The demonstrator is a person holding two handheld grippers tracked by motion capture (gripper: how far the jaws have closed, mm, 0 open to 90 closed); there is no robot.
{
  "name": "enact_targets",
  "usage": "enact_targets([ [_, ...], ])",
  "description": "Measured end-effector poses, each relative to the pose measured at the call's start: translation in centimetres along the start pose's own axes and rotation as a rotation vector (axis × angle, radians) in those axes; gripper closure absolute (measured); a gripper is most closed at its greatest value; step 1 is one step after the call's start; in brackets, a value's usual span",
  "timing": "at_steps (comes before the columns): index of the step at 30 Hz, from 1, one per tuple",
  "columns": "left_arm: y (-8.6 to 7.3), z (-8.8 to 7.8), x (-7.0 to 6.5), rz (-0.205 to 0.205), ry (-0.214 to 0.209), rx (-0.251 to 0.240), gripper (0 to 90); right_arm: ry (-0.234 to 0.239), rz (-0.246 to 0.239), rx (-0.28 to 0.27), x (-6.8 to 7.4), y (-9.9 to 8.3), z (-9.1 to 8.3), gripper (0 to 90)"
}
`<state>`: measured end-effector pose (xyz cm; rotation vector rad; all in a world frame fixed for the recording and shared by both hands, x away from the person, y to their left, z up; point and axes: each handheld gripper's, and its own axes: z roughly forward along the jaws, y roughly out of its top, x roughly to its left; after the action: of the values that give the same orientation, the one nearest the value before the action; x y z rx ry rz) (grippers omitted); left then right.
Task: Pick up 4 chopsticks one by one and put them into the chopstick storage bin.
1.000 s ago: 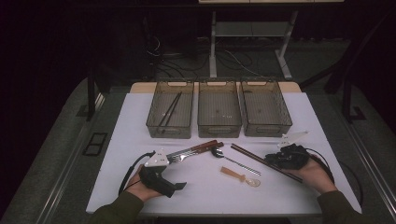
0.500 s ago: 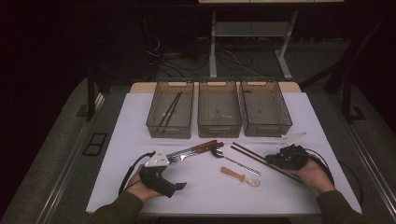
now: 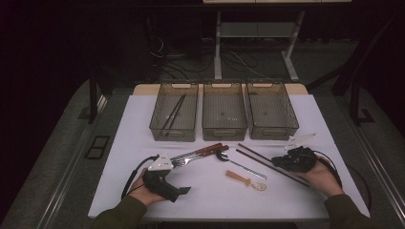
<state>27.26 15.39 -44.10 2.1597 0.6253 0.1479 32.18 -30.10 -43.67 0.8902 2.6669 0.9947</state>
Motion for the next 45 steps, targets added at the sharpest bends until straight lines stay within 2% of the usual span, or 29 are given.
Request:
enact_targets([
  [14,0.0,0.0,0.0,-0.002,-0.007,-0.003,0.0,0.036,0.002,-0.051,0.5,0.9,-1.2,85.7],
  [19,-0.1,-0.3,0.0,-0.004,-0.001,-0.035,0.0,0.049,0.005,-0.070,0.9,1.5,-1.6,85.6],
  [26,-0.1,-0.5,0.0,-0.011,-0.007,-0.068,0.0,0.054,0.005,-0.094,1.4,2.7,-1.8,85.6],
  [40,0.0,-0.3,0.5,-0.013,0.011,-0.120,0.0,0.078,0.006,-0.122,2.0,5.5,-1.6,85.6],
  [45,0.0,-0.2,0.7,-0.014,0.006,-0.110,0.0,0.079,0.010,-0.121,2.2,6.8,-0.9,85.6],
])
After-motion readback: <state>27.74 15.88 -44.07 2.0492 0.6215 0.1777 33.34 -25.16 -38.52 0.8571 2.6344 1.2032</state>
